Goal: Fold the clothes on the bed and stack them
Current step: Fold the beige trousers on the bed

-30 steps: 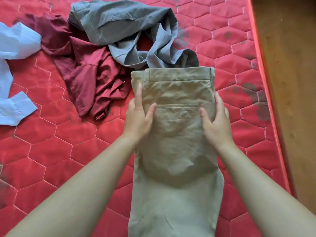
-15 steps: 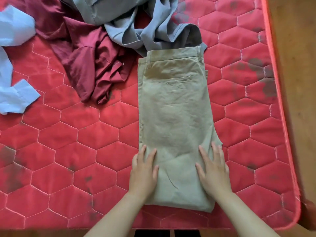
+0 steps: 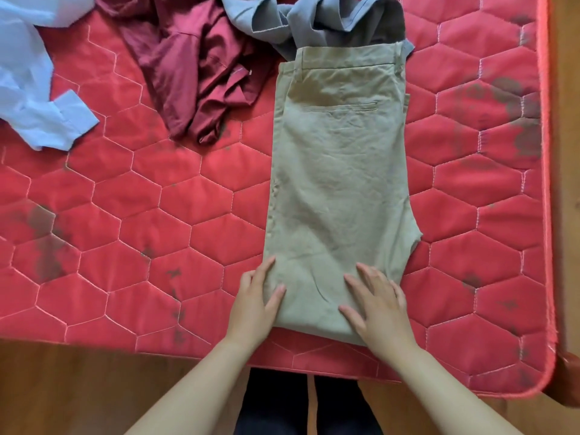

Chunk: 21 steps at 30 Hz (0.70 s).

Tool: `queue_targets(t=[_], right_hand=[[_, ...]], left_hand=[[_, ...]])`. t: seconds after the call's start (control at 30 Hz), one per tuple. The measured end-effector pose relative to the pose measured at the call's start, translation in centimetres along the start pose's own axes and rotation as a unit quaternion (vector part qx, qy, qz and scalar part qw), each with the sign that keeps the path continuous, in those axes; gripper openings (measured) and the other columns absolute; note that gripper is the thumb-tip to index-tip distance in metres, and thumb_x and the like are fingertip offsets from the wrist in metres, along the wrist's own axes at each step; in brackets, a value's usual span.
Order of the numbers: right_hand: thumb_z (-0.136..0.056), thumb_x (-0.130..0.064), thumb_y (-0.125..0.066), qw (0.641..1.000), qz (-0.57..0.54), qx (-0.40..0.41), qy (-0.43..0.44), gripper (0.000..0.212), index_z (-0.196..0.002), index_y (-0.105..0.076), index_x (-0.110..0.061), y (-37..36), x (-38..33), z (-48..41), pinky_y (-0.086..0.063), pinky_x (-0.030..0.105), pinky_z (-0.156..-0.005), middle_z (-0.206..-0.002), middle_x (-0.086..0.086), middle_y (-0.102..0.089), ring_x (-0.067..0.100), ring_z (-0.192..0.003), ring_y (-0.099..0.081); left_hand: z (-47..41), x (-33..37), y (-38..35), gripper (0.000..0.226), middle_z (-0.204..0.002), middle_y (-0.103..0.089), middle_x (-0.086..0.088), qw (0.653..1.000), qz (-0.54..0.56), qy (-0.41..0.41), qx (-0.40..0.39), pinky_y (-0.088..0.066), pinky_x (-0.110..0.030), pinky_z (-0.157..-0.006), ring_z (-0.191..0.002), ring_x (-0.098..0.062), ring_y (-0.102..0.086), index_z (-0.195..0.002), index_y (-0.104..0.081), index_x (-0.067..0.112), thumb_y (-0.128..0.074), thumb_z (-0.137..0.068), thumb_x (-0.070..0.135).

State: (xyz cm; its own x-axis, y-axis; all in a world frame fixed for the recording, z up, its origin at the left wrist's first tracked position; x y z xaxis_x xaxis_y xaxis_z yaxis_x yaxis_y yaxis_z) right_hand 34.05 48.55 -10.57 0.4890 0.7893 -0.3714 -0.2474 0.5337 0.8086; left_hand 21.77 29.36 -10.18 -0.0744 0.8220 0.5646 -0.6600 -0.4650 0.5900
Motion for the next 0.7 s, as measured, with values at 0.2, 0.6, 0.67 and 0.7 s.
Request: queue_targets(t=[0.2, 0.6, 0.67, 0.7], right_hand=[[-0.078, -0.037, -0.071, 0.998, 0.019, 0.055, 0.01, 0.038, -0.113, -0.063, -0.026, 1.0, -0.5, 0.9, -0.026, 0.056, -0.1, -0.13, 0.004, -0.054, 0.03, -0.125, -0.045], [-0.066, -0.047, -0.077, 0.993, -0.081, 0.082, 0.04, 0.08, -0.134, -0.045, -0.021, 6.1, -2.0, 5.9, -0.028, 0.042, -0.105, -0.133, -0.005, -0.048, 0.017, -0.123, -0.044], [-0.059, -0.034, -0.083, 0.992, -0.061, 0.109, 0.024, 0.086, -0.134, -0.043, -0.02, 8.1, -2.0, 6.0, -0.032, 0.047, -0.1, -0.129, -0.004, -0.051, 0.018, -0.119, -0.048], [-0.056, -0.024, -0.085, 0.989, -0.064, 0.132, 0.024, 0.085, -0.132, -0.045, -0.02, 9.3, -1.8, 5.9, -0.036, 0.045, -0.096, -0.123, -0.002, -0.054, 0.021, -0.114, -0.053]], left_hand=[[1.0, -0.2, -1.0, 0.049, -0.109, -0.053, -0.002, 0.999, -0.029, 0.007, 0.01, -0.04, -0.03, -0.079, -0.098, -0.017, -0.053, -0.138, -0.019, 0.049, -0.041, -0.094, 0.044], [2.3, 11.3, 4.6, 0.017, -0.097, -0.059, 0.018, 0.971, 0.215, -0.043, 0.096, -0.033, 0.001, -0.074, -0.091, 0.01, -0.052, -0.1, -0.059, 0.024, -0.048, -0.093, 0.012], [1.8, 13.7, 5.9, 0.017, -0.088, -0.059, 0.014, 0.963, 0.244, -0.035, 0.109, -0.036, -0.002, -0.066, -0.079, 0.009, -0.052, -0.095, -0.062, 0.02, -0.047, -0.094, 0.01], [1.4, 14.8, 6.6, 0.018, -0.083, -0.059, 0.012, 0.96, 0.255, -0.03, 0.115, -0.036, -0.004, -0.062, -0.072, 0.006, -0.051, -0.094, -0.062, 0.019, -0.046, -0.094, 0.01]])
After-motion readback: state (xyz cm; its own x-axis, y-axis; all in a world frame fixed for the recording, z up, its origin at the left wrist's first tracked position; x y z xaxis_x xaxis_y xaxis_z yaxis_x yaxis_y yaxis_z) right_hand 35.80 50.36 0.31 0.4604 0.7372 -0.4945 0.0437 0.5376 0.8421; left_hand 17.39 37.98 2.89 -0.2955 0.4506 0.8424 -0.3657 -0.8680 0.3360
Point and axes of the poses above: each hand's wrist, its own z-axis away from the middle knuckle, its own y-axis out of the back of the hand, x = y × z, the point moved 4 cm from there along -z, towards the middle knuckle
